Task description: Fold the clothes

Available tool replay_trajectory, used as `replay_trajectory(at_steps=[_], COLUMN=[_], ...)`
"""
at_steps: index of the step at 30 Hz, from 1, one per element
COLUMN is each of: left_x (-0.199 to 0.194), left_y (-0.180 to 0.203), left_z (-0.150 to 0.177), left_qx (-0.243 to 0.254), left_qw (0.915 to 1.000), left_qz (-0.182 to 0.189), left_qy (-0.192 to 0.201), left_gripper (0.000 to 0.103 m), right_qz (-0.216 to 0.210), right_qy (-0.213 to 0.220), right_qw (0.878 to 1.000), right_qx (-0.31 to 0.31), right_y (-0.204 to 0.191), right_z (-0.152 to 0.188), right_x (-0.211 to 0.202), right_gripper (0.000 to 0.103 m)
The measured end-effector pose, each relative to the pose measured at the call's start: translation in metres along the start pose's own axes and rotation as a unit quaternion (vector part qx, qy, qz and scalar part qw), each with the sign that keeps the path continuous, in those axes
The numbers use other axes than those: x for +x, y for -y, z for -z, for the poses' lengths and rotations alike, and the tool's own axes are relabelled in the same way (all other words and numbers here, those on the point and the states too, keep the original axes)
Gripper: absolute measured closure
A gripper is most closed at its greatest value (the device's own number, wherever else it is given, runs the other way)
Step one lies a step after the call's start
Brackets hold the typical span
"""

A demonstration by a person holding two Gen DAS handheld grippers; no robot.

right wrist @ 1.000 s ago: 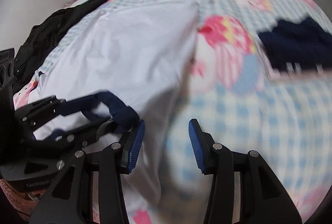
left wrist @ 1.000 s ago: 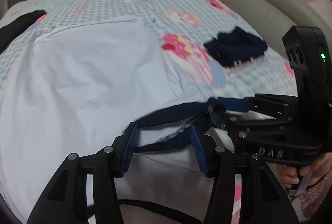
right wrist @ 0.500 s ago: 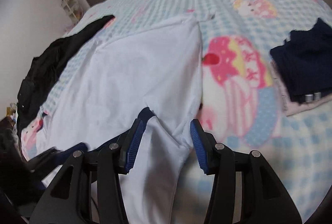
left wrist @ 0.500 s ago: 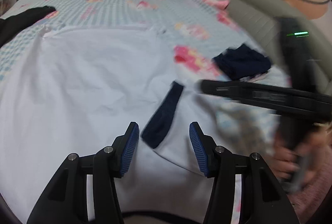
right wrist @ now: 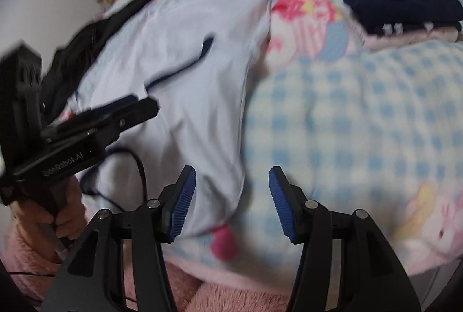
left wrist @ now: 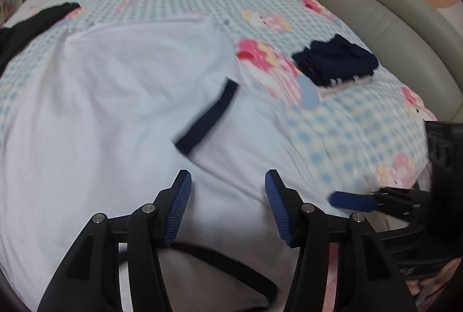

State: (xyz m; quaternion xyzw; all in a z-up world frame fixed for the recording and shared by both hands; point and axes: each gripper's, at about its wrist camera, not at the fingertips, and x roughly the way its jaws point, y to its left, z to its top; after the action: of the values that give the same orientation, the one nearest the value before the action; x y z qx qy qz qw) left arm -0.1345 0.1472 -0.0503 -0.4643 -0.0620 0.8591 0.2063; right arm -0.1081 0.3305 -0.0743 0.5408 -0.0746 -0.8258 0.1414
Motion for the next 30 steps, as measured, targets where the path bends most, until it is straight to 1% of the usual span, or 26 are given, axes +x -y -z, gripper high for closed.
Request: replay_trajectory(at_steps=[2, 3, 4, 8, 11, 13, 14, 18, 20, 23, 24, 26, 29, 30], left_x=[0.001, 0.002, 0.004, 0.006, 0.006, 0.006, 0.005, 0.007, 0.004, -0.003, -0.005, -0.008, -0.002, 0.002], left_y=[0.003, 0.004, 0.004, 0.000, 0.003, 0.004, 0.004, 0.001, -0.003, -0.009, -0.009, -0.007, 0.004, 0.007], left_z=[0.011, 0.016, 0.021, 0.033, 0.036, 0.039, 0.040, 0.048, 0.050, 0.049, 0.049, 0.046, 0.042, 0.043], left_qx=[-0.008, -0.009, -0.007, -0.015, -0.002, 0.000, 0.001, 0.002, -0.009, -0.032, -0.037, -0.035, -0.010, -0.006], left_qw=[0.9998, 0.9997, 0.9995, 0.9988, 0.9985, 0.9980, 0.9979, 0.9971, 0.9976, 0.9982, 0.9984, 0.9988, 0.9993, 0.9992], left_qz=[0.008, 0.006, -0.003, -0.013, -0.025, -0.028, -0.029, -0.032, -0.023, -0.001, 0.007, 0.017, 0.016, 0.012], left_qy=[-0.015, -0.024, -0.030, -0.045, -0.050, -0.056, -0.058, -0.069, -0.065, -0.050, -0.043, -0.031, -0.031, -0.037], left_gripper=[0.049, 0.049, 0.049, 0.050, 0.050, 0.050, 0.050, 0.048, 0.048, 0.049, 0.049, 0.049, 0.049, 0.049], right_qz=[0.015, 0.021, 0.025, 0.052, 0.076, 0.107, 0.115, 0.134, 0.124, 0.061, 0.053, 0.051, 0.053, 0.054], right_qy=[-0.006, -0.005, -0.003, 0.006, 0.007, 0.004, 0.003, -0.007, -0.005, 0.024, 0.030, 0.039, 0.037, 0.036], right_qw=[1.000, 1.000, 1.000, 0.999, 0.997, 0.994, 0.993, 0.991, 0.992, 0.997, 0.998, 0.997, 0.997, 0.997], right_qx=[-0.004, -0.006, -0.009, -0.011, 0.002, -0.010, -0.015, -0.008, -0.001, 0.030, 0.035, 0.040, 0.038, 0.037], right_y=[-0.005, -0.006, -0.008, -0.010, -0.008, -0.009, -0.008, 0.002, 0.006, 0.012, 0.014, 0.015, 0.015, 0.014], right_z=[0.007, 0.009, 0.011, 0.018, 0.020, 0.027, 0.031, 0.046, 0.051, 0.052, 0.050, 0.046, 0.037, 0.034], right_x=[0.008, 0.009, 0.009, 0.017, 0.018, 0.018, 0.017, 0.011, 0.004, -0.016, -0.018, -0.019, -0.008, -0.003], right_gripper=[0.049, 0.049, 0.049, 0.050, 0.051, 0.052, 0.052, 0.052, 0.052, 0.052, 0.052, 0.052, 0.050, 0.048])
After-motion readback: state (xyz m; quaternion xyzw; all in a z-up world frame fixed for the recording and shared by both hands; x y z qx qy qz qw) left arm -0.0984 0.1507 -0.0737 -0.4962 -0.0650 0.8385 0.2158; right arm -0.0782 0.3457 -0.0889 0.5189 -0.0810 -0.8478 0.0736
